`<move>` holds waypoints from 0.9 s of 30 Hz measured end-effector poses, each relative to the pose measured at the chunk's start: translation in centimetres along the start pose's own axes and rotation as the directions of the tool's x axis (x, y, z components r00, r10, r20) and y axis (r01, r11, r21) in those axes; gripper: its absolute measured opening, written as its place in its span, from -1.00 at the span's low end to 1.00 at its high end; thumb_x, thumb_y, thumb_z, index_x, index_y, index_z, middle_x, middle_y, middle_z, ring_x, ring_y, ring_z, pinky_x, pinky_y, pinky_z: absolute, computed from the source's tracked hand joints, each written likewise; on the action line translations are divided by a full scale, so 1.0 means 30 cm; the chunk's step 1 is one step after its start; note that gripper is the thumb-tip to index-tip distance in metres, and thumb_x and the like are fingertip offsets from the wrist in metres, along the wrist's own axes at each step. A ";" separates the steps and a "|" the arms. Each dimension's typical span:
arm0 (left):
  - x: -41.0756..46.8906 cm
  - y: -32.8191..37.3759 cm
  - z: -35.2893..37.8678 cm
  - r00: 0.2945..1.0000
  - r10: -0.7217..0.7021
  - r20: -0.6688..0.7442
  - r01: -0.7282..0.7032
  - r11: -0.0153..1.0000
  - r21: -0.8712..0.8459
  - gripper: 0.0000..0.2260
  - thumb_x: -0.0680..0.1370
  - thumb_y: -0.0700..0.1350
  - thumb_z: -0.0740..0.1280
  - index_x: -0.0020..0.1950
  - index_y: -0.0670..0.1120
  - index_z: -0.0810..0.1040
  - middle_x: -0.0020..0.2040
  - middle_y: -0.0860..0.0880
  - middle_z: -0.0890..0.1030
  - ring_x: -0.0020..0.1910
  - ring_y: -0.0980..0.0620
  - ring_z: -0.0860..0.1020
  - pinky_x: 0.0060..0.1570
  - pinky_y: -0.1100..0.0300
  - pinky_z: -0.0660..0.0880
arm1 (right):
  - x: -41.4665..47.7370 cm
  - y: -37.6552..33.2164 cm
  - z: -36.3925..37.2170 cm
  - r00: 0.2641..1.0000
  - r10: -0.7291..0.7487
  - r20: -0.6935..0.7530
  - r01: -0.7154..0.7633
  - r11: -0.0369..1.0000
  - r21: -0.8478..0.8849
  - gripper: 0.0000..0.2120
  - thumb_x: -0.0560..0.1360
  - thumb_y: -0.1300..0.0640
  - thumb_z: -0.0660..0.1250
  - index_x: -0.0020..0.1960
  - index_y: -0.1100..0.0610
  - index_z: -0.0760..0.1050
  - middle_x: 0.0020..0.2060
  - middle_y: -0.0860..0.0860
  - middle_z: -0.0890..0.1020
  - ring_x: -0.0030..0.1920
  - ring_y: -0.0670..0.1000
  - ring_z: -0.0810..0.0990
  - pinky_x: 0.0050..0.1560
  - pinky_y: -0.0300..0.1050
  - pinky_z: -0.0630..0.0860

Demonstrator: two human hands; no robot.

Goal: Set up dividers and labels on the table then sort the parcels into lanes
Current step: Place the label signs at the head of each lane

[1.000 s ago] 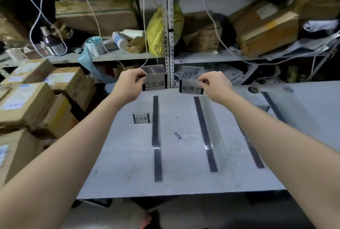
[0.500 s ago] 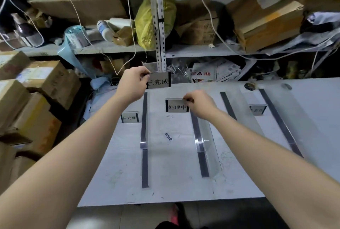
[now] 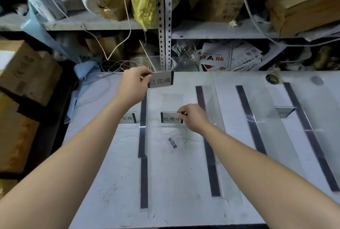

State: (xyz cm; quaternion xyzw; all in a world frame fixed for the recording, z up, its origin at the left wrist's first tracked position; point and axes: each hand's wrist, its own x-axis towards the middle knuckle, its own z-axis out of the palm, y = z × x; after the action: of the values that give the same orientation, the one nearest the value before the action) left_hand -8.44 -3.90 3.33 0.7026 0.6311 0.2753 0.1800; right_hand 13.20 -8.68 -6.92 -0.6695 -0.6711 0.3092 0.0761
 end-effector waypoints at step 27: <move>-0.049 0.734 0.166 0.995 0.097 -0.018 -0.094 0.984 0.149 -0.82 0.64 -0.17 0.33 0.16 -0.14 0.68 0.04 -0.10 0.68 0.04 -0.07 0.60 0.11 0.02 0.56 | -0.240 0.311 -0.652 0.982 -0.186 -0.043 0.167 0.948 -0.270 -0.48 0.52 -0.11 0.44 0.43 -0.03 0.46 0.39 -0.03 0.52 0.38 0.10 0.48 0.27 0.05 0.47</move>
State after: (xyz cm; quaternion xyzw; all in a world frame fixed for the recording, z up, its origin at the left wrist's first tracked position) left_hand 11.88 -7.95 12.41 0.7399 0.6176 0.2447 0.1058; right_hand 31.91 -10.18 6.10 -0.6210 -0.7607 0.1856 0.0359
